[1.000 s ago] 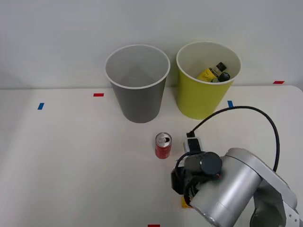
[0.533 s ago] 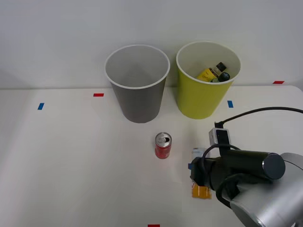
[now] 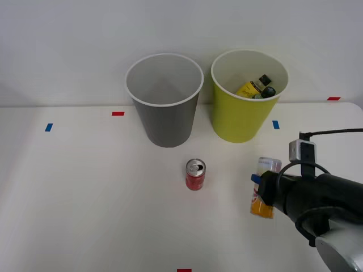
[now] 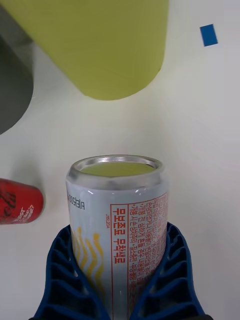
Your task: Put cans in the gray bin, plastic bottles in the light green bin
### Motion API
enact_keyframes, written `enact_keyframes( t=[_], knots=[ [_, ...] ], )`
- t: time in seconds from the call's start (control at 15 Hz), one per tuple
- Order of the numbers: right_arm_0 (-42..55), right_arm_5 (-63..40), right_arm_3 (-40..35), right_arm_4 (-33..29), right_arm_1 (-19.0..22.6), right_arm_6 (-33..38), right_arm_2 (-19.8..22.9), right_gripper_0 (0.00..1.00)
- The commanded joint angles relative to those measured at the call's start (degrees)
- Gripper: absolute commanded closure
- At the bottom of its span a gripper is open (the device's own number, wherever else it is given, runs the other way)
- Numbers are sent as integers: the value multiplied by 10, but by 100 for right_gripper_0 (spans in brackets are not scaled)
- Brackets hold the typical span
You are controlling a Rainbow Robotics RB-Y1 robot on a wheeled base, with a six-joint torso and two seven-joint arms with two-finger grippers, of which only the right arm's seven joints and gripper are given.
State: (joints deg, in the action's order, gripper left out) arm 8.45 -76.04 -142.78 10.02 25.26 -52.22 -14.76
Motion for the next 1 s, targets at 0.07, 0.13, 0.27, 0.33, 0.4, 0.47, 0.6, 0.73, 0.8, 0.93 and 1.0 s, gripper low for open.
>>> enact_keyframes(
  t=[0.07, 0.13, 0.27, 0.33, 0.4, 0.47, 0.6, 0.73, 0.8, 0.93, 1.0],
  knots=[
    [5, 9, 1, 0, -12, -3, 33, 100],
    [9, 26, 1, 1, -14, -4, 43, 100],
    [14, 71, 1, 8, -14, -7, 56, 100],
    [16, 103, 1, 20, -15, -8, 62, 100],
    [17, 129, 1, 37, -19, -9, 71, 100],
    [17, 153, 1, 51, -24, -10, 79, 100],
    [17, 191, 1, 57, -31, -19, 83, 100],
    [16, 222, 1, 59, -35, -25, 84, 100],
    [16, 242, 1, 61, -36, -29, 86, 100],
    [9, 314, 19, 79, -39, -34, 85, 100],
    [1, 368, 41, 102, -42, -41, 85, 100]
  ],
)
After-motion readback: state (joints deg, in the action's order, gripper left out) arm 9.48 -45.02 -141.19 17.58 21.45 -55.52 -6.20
